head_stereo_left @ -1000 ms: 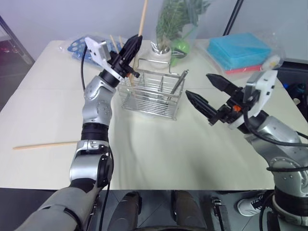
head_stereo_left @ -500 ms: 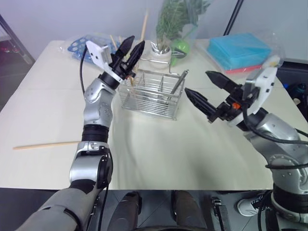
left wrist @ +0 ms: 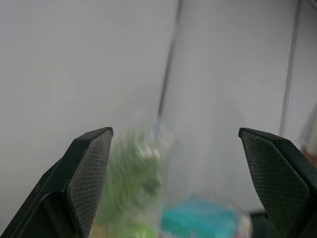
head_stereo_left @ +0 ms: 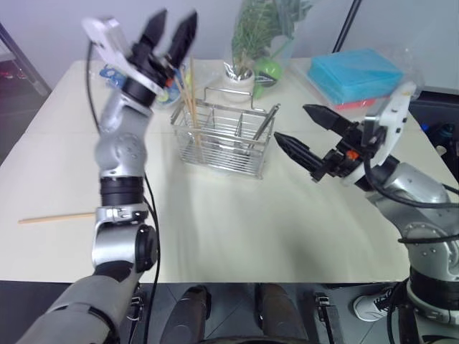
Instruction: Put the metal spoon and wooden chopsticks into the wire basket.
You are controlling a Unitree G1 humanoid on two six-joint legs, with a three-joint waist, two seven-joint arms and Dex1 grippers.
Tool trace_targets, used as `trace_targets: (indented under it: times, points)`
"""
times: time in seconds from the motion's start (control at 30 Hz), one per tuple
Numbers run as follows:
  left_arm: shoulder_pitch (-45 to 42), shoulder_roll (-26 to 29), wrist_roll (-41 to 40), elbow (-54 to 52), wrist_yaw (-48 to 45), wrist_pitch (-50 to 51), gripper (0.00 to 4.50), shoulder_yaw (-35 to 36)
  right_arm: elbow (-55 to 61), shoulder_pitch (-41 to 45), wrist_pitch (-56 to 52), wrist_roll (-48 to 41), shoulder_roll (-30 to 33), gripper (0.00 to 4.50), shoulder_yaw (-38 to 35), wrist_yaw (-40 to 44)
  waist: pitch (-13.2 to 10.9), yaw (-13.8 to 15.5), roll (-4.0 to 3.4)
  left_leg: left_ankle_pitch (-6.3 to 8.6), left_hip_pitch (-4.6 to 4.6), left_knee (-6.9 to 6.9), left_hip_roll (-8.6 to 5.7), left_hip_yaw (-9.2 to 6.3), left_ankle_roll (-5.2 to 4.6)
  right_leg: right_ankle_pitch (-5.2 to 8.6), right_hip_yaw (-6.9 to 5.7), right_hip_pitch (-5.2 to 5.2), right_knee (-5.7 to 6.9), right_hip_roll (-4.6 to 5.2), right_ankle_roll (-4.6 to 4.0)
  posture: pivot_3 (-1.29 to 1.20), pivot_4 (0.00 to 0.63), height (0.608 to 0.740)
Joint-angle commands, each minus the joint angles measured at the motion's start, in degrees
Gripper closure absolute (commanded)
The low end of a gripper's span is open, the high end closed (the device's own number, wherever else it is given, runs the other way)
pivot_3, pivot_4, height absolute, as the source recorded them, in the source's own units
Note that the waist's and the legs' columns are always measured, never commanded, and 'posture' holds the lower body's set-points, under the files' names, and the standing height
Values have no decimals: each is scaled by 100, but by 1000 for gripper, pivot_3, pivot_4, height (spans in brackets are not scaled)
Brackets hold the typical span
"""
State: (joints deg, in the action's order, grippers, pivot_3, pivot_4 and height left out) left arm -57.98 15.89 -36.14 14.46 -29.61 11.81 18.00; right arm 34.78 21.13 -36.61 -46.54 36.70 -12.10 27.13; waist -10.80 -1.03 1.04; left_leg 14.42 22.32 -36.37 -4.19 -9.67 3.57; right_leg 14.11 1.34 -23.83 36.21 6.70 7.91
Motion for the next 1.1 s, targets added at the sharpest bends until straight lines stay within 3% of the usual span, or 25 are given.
trace_targets:
  times: [0.03, 0.2, 0.3, 0.43, 0.6, 0.8, 0.9, 1.1]
  points:
    - [-316, 404, 27, -337, 1050, 587, 237, 349, 166, 150, -19, -154, 244, 0, 14, 383, 0, 2, 0, 0, 0, 0, 0, 0, 0, 0, 0, 0, 0, 0, 0, 0, 150, 740]
    - [-322, 1117, 883, -287, 3371, 2018, 237, 601, 177, 248, -20, -166, 669, 0, 220, 1076, 0, -17, 0, 0, -5, 2, 0, 0, 0, 0, 0, 2, 1, -1, 1, 0, 150, 740]
    - [-85, 1165, 1351, -756, 4555, 3296, 237, 604, 78, 303, -60, -255, 837, 0, 289, 1450, 0, 4, 0, 0, -5, 1, 0, 0, 0, 0, 0, 4, 0, -2, 1, 0, 150, 740]
    - [185, 938, 1742, -1565, 5518, 5153, 237, 672, -89, 370, -45, -214, 931, 0, 357, 1751, -4, 43, 15, 0, 2, -4, -4, -8, 1, 0, -1, 5, -1, -1, 2, 0, 150, 740]
    - [196, -366, 2685, -2923, 6745, 7210, 237, 1882, -423, 612, -50, -129, 1003, 0, 518, 2112, -4, 41, 17, 0, 5, -12, -6, -6, 2, -3, 0, 4, -2, 1, 6, 0, 150, 740]
    - [245, -1257, 3920, -3761, 7342, 7887, 237, 2360, -770, 824, 1, 47, 984, 0, 722, 2469, -3, 31, 22, -14, 6, -11, -1, 1, 27, -3, 0, -4, 2, -2, 5, 0, 150, 740]
    - [165, -1796, 4323, -4156, 7477, 7842, 237, 2799, -837, 807, 28, 117, 847, 0, 793, 2460, -3, 60, 29, -13, 6, -13, -3, 2, 28, -4, 0, 2, -4, 0, 6, 0, 150, 740]
    - [122, -2285, 4812, -4428, 7464, 7547, 237, 3331, -796, 702, -10, 162, 732, 0, 836, 2460, -9, 84, 43, -13, 10, -15, -4, 3, 31, -4, -1, 1, -6, 1, 6, 0, 150, 740]
